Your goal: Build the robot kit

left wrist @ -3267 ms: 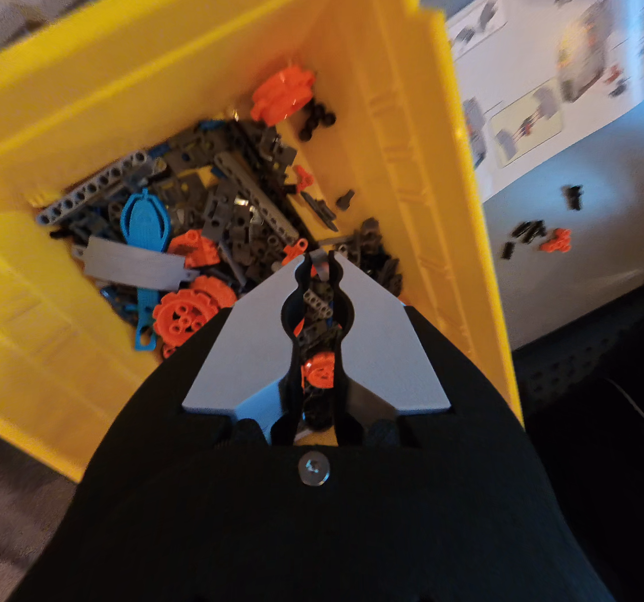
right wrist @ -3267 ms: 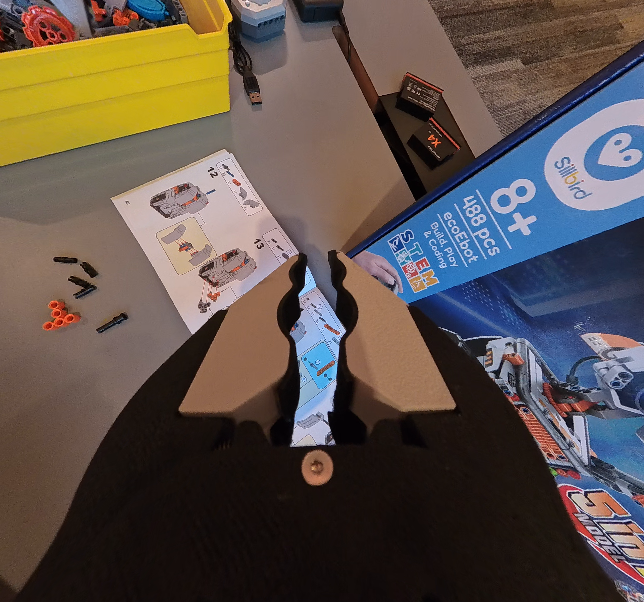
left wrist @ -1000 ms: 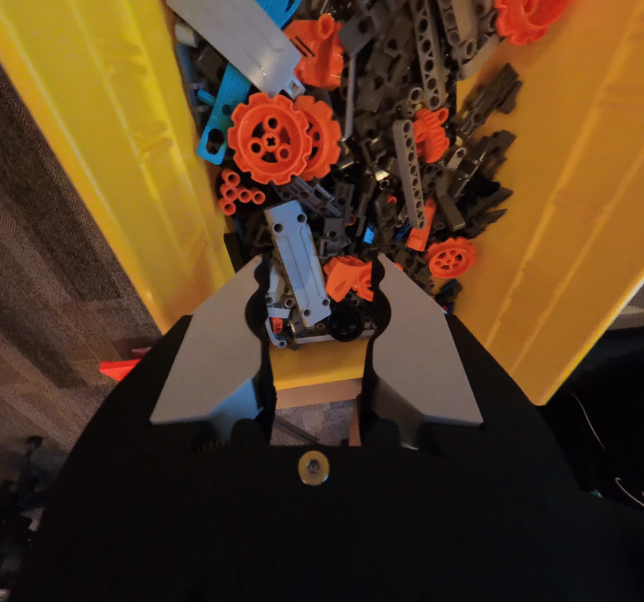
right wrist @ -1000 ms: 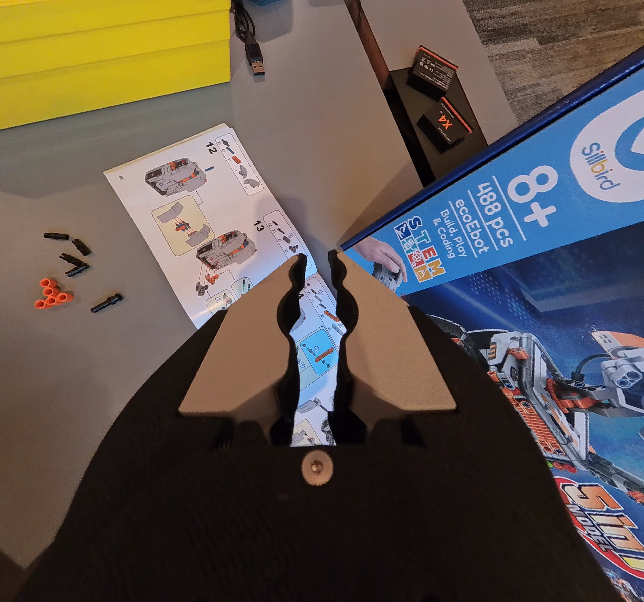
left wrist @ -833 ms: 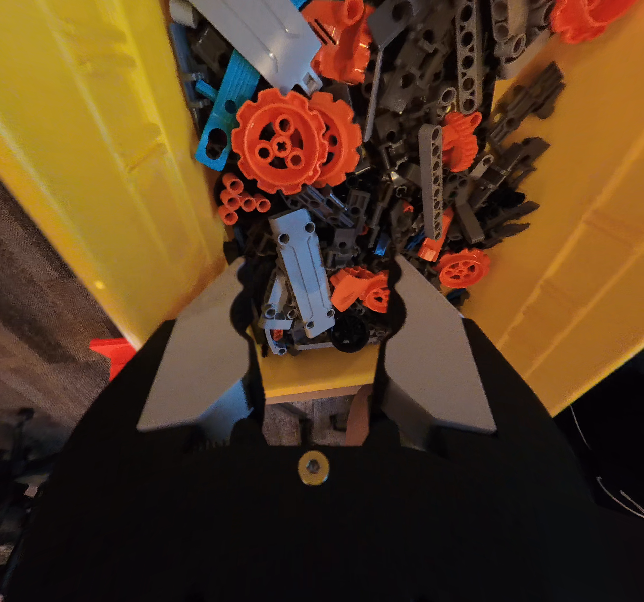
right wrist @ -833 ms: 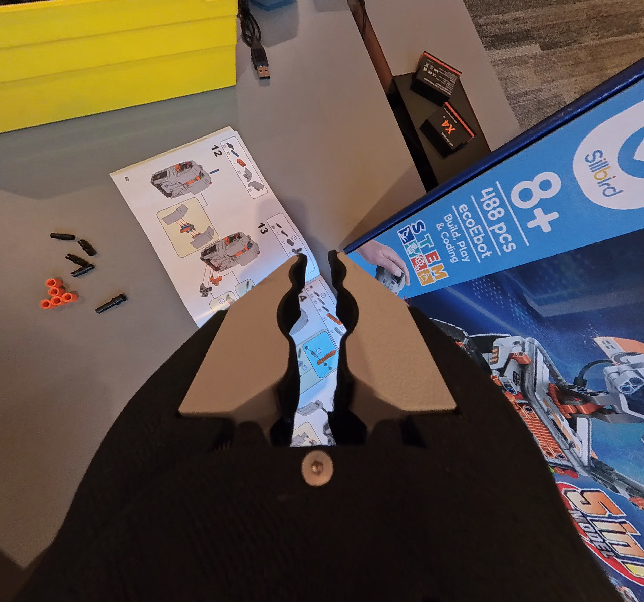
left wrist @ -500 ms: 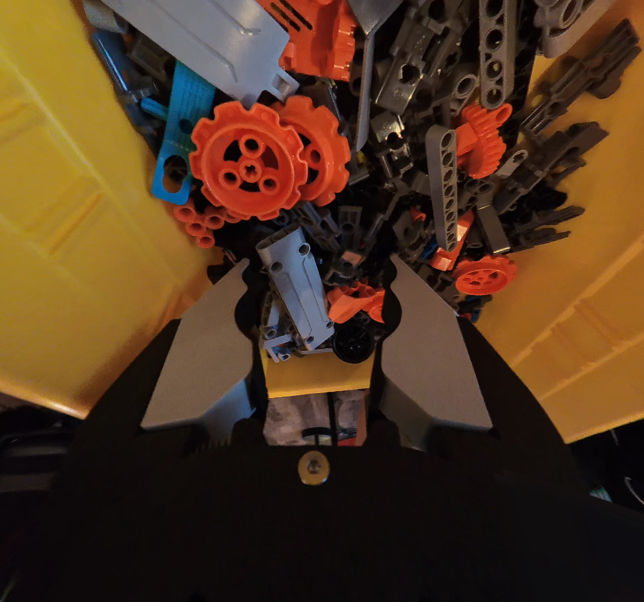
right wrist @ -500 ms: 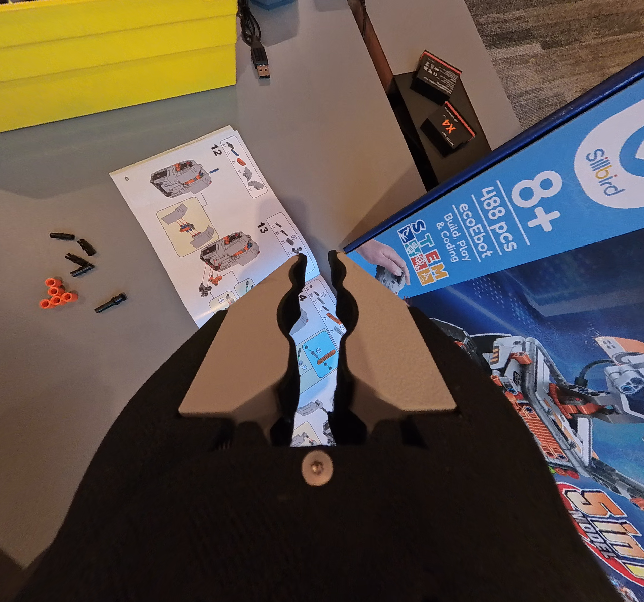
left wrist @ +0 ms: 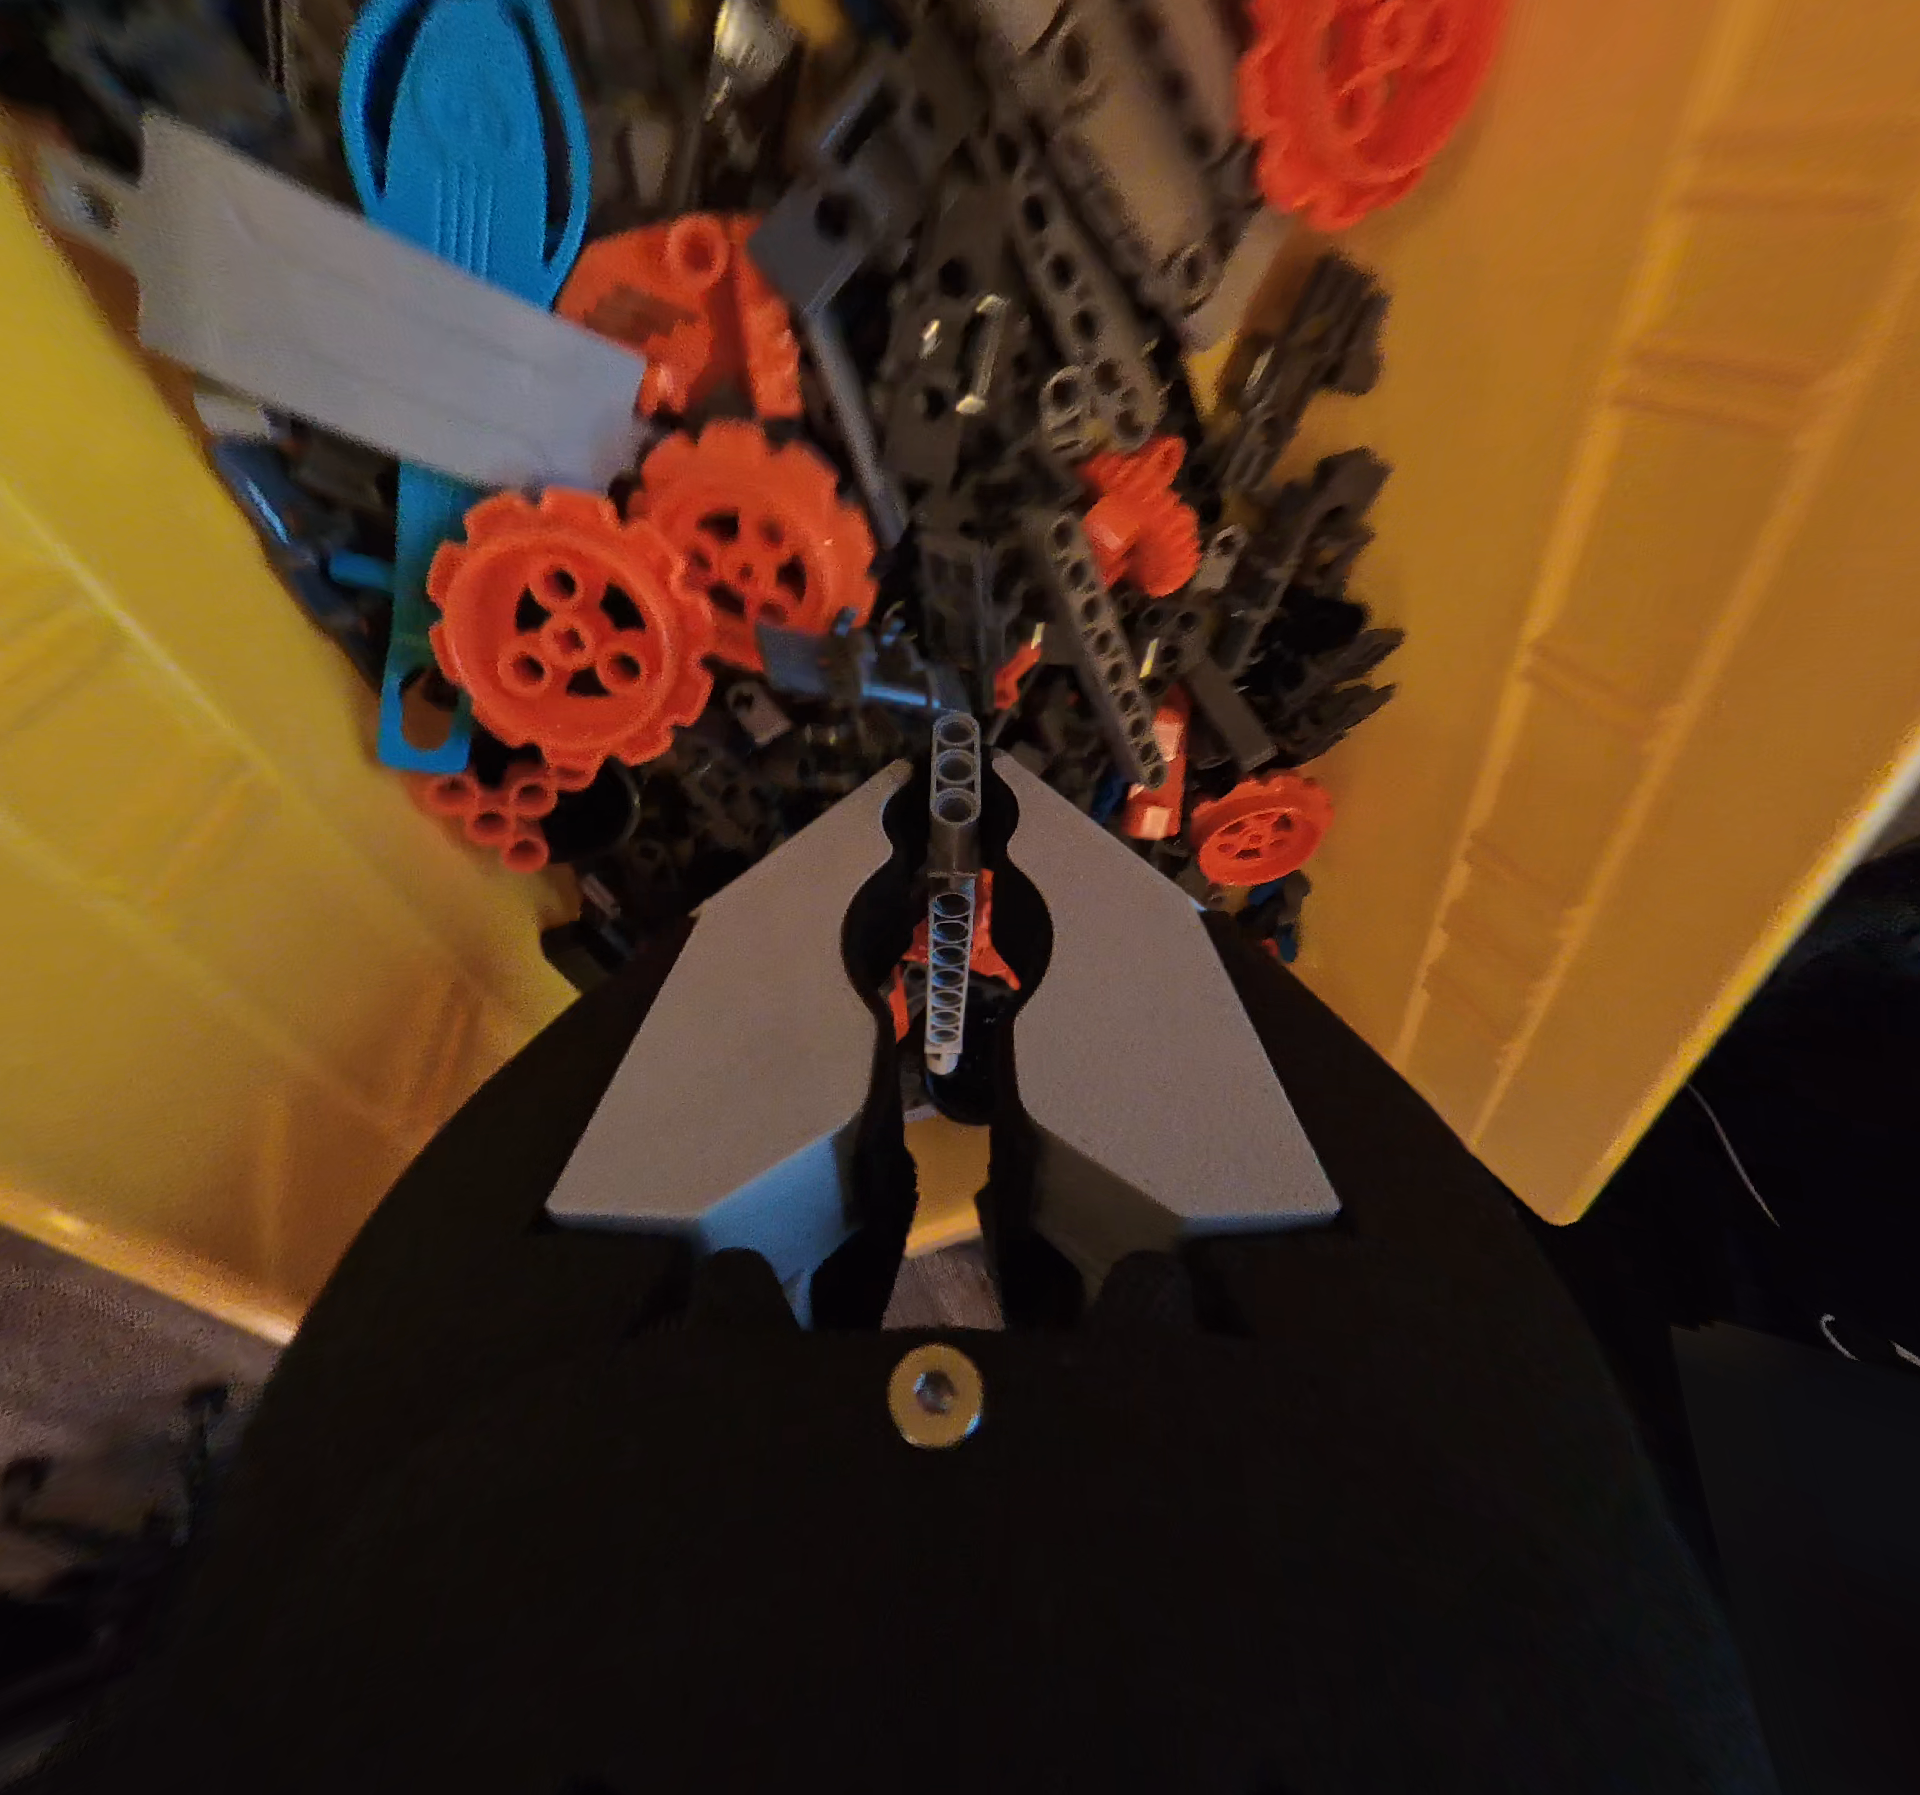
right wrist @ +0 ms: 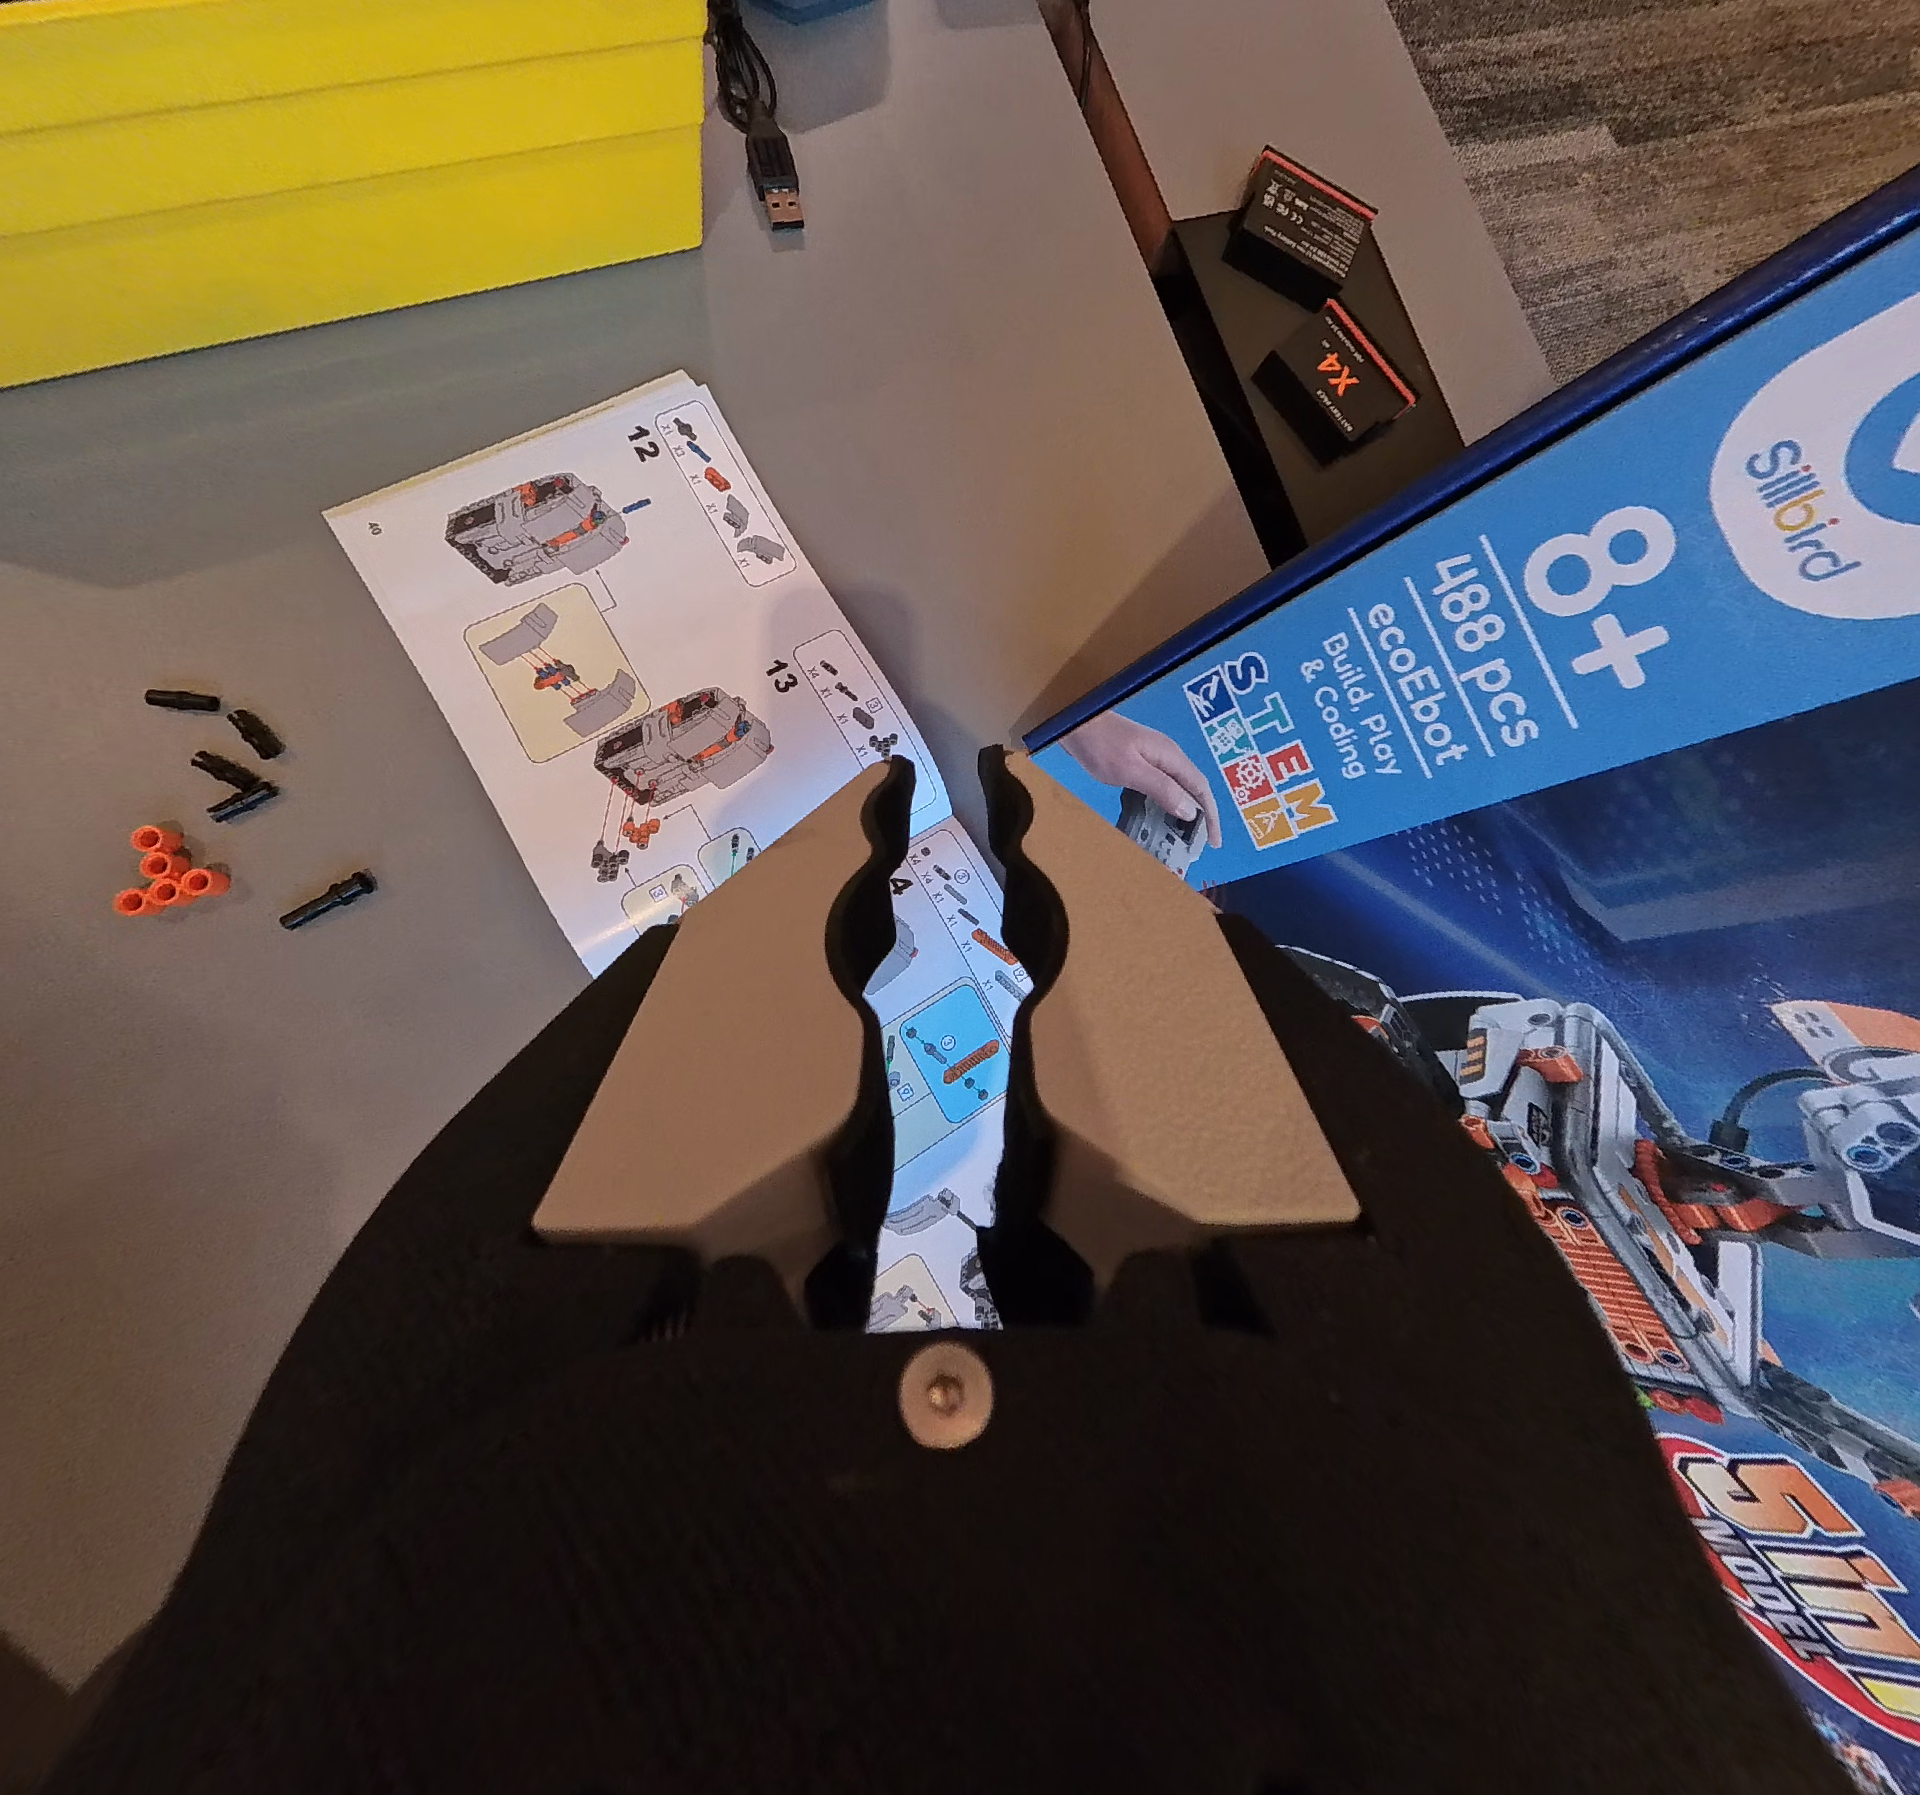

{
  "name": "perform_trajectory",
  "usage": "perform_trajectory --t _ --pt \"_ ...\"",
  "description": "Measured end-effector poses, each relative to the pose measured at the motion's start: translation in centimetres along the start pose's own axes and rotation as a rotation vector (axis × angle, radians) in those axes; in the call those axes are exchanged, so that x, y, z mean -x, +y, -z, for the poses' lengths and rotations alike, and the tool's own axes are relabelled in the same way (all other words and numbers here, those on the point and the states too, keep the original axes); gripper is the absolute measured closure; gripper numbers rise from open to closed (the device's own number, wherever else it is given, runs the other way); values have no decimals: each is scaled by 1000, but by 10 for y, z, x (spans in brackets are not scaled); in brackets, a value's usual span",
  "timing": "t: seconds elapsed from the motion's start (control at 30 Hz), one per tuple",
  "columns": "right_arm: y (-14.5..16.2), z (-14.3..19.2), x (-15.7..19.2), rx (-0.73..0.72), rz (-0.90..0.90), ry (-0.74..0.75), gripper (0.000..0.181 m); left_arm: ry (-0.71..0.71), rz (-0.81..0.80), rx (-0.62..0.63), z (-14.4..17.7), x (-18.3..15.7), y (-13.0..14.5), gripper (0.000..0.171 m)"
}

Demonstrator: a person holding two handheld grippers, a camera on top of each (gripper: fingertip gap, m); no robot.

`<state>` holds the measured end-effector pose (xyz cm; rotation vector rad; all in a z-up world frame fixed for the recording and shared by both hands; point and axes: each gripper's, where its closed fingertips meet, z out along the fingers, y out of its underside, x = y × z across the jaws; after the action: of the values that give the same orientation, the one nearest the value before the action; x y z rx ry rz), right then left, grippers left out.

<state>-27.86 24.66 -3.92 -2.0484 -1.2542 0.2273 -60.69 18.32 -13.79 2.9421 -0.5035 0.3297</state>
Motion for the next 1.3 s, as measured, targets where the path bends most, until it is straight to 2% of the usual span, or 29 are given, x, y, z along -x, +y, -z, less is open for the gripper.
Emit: perform_trajectory --t 0.13,0.23,0.27,0.3,0.33,0.37,0.43,0.53,0.63,0.67,0.73,0.87,0.97,1.1,1.3 --pt "1 0 0 1 -1 -1 168 46 -121 -137 14 -21 -28 167" --pt "1 0 0 4 0 -1 168 109 -152 -301 31 -40 -59 167" --pt "1 0 0 4 1 -1 168 144 -153 -345 36 -46 -66 165" --pt "1 0 0 4 2 -2 168 171 -152 -361 37 -51 -69 144" --pt "1 0 0 5 2 -3 168 174 -149 -346 35 -52 -68 124" --pt "1 0 0 7 4 -3 168 150 -150 -315 31 -48 -63 118" --pt "2 -1 1 9 4 -4 168 55 -140 -246 23 -31 -49 119" --pt "2 -1 1 10 5 -6 168 -52 -38 -137 16 -3 -22 118" --pt "3 -1 1 13 7 -6 168 -126 88 -45 11 22 1 111" --pt "3 -1 1 14 7 -7 168 -121 111 -43 10 26 2 115" --pt "4 -2 1 18 8 -6 168 -88 150 -19 4 28 6 121" --pt "4 -2 1 22 12 -7 168 -53 183 92 -9 27 24 114" --pt "5 -3 2 26 14 -9 168 -19 181 78 -11 21 22 112" --pt "5 -3 3 31 19 -11 168 -21 195 138 -16 18 33 104" --pt "6 -4 4 37 23 -14 168 -84 74 210 -20 12 42 101"
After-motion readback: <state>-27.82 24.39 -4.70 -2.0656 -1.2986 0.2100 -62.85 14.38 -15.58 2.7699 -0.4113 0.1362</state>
